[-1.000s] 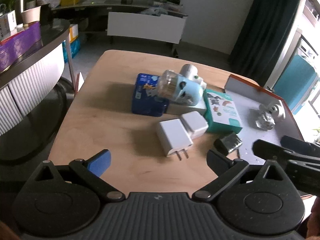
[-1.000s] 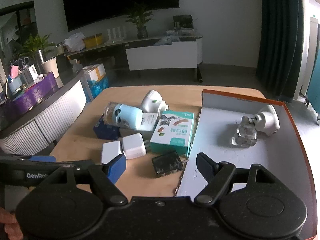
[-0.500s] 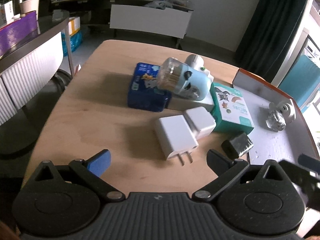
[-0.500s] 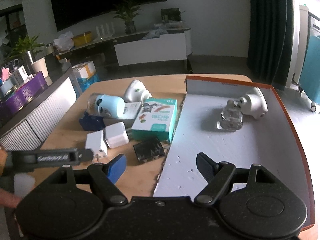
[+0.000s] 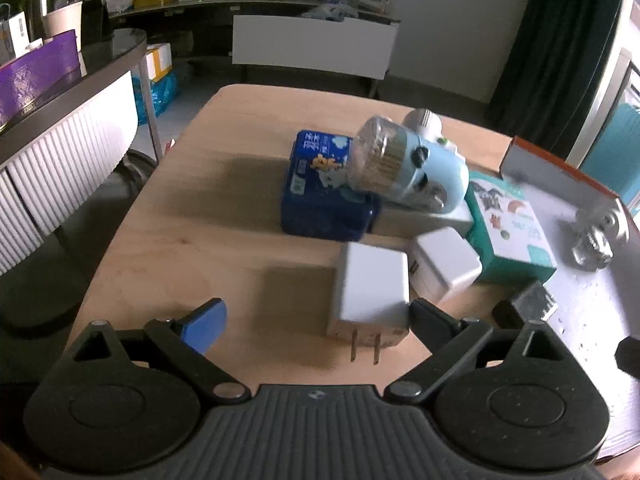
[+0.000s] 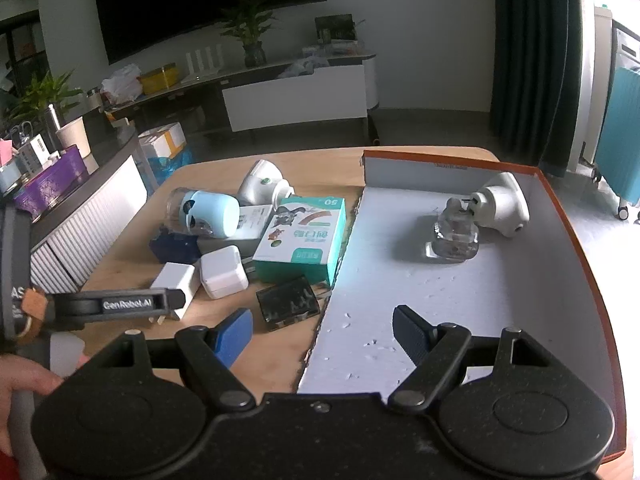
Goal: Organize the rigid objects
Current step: 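Grasp the white charger with left gripper while right grasps black charger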
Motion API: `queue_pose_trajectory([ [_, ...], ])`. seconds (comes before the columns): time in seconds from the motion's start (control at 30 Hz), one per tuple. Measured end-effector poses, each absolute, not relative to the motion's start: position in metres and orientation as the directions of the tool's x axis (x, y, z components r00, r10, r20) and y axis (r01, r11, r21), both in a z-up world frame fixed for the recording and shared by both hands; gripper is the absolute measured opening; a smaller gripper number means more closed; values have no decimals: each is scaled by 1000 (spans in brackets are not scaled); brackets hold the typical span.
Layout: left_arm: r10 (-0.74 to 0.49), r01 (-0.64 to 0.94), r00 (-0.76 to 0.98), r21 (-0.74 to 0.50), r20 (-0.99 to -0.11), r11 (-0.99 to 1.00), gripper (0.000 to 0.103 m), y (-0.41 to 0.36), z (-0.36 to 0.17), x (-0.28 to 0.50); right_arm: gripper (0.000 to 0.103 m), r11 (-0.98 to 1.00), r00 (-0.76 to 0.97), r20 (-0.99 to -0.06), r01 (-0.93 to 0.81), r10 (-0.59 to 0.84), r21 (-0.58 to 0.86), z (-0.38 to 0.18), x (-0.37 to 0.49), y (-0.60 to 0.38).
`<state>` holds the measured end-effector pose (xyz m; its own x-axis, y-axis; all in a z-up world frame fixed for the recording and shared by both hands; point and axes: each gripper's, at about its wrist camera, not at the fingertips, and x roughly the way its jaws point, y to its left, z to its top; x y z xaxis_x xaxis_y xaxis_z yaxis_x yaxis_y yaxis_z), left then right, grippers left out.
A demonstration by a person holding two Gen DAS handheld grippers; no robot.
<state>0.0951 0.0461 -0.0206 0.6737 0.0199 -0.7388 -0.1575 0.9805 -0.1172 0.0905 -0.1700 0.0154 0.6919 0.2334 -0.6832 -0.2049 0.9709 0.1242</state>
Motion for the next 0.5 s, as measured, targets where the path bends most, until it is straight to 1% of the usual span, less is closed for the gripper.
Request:
queue_pose_trajectory([
  [0.03, 14, -144, 680, -115, -733, 983, 100, 46, -20, 96, 91, 970, 690, -684, -212, 237, 122, 15, 90, -168],
  [0.1, -4, -103, 690, -103, -723, 989, 96, 43, -20, 99, 91, 968, 686, -687, -222, 241, 118, 14, 91, -165],
  [0.13, -8, -82, 688, -89, -725, 993, 89, 40, -20, 101, 91, 968, 685, -688, -224, 240, 115, 14, 91, -164],
  [0.17, -6, -70, 682, -73, -731, 995, 79, 38, -22, 103, 91, 968, 684, -690, -224, 238, 112, 13, 91, -163],
  [0.2, -5, -61, 681, -63, -732, 996, 79, 36, -23, 104, 91, 969, 682, -692, -223, 235, 109, 12, 93, -163],
  [0.23, 1, -55, 688, -50, -725, 997, 74, 33, -23, 105, 91, 969, 681, -695, -221, 232, 107, 12, 94, -163],
  [0.3, 9, -44, 698, -30, -716, 999, 61, 29, -24, 104, 91, 969, 672, -703, -223, 232, 106, 9, 96, -163],
  [0.33, 10, -39, 704, -24, -710, 999, 44, 28, -23, 102, 91, 969, 666, -709, -225, 231, 105, 7, 99, -163],
  [0.37, 7, -37, 707, -28, -708, 999, 41, 28, -23, 103, 91, 969, 661, -715, -225, 230, 104, 6, 101, -162],
  [0.47, -41, -29, 703, -87, -710, 996, 41, 33, -22, 100, 91, 965, 638, -732, -236, 240, 111, 0, 109, -157],
  [0.5, -36, -33, 703, -83, -710, 996, 41, 33, -22, 100, 91, 963, 631, -736, -244, 245, 112, -1, 112, -155],
])
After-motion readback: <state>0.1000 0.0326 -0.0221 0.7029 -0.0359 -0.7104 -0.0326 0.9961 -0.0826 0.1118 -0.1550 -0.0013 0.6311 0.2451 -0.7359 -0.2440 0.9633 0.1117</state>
